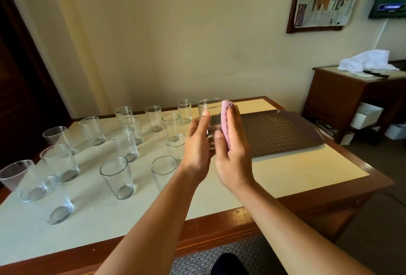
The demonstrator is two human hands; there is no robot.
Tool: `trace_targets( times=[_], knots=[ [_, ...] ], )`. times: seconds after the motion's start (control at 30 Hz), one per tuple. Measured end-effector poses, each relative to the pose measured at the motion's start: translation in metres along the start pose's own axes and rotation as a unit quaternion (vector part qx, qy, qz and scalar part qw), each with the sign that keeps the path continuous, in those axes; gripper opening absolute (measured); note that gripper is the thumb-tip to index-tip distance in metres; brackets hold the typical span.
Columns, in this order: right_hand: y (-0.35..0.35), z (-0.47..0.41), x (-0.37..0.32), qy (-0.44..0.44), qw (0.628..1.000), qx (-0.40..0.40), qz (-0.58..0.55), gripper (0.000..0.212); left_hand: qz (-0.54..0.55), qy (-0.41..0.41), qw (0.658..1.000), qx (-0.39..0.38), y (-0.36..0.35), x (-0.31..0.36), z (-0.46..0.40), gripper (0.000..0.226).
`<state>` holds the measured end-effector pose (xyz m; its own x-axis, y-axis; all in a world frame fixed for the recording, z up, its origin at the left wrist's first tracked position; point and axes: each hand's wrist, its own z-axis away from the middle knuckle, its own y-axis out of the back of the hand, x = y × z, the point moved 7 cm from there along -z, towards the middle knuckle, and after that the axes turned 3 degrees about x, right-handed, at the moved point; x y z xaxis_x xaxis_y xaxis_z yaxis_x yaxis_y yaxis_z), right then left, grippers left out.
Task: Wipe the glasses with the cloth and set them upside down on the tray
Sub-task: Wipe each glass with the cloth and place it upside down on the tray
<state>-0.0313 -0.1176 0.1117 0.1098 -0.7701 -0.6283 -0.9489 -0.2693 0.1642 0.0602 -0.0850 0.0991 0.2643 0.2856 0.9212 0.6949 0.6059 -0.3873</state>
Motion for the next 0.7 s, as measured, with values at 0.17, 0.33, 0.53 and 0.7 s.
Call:
trace_targets(
  times=[0.17, 0.33, 0.53, 0.7],
  knots=[
    [0.001, -0.006, -0.009, 0.023, 1.0, -0.002, -0.014, 0.056, 0.01, -0.018, 0.999, 0.03, -0.001, 0.013, -0.003, 0.041],
    [0.0, 0.0, -0.01, 0.044, 0.999, -0.018, -0.019, 0.056, -0.006, 0.032, 0.999, -0.006, 0.002, 0.012, -0.003, 0.054],
    [-0.009, 0.002, -0.017, 0.044, 0.998, -0.028, -0.046, 0.054, 0.033, -0.002, 0.999, 0.012, 0.004, 0.02, -0.007, 0.059],
    [0.003, -0.028, -0.014, 0.043, 0.996, 0.011, -0.083, 0.053, -0.006, -0.004, 0.999, -0.051, -0.005, 0.016, -0.002, 0.054]
  ],
)
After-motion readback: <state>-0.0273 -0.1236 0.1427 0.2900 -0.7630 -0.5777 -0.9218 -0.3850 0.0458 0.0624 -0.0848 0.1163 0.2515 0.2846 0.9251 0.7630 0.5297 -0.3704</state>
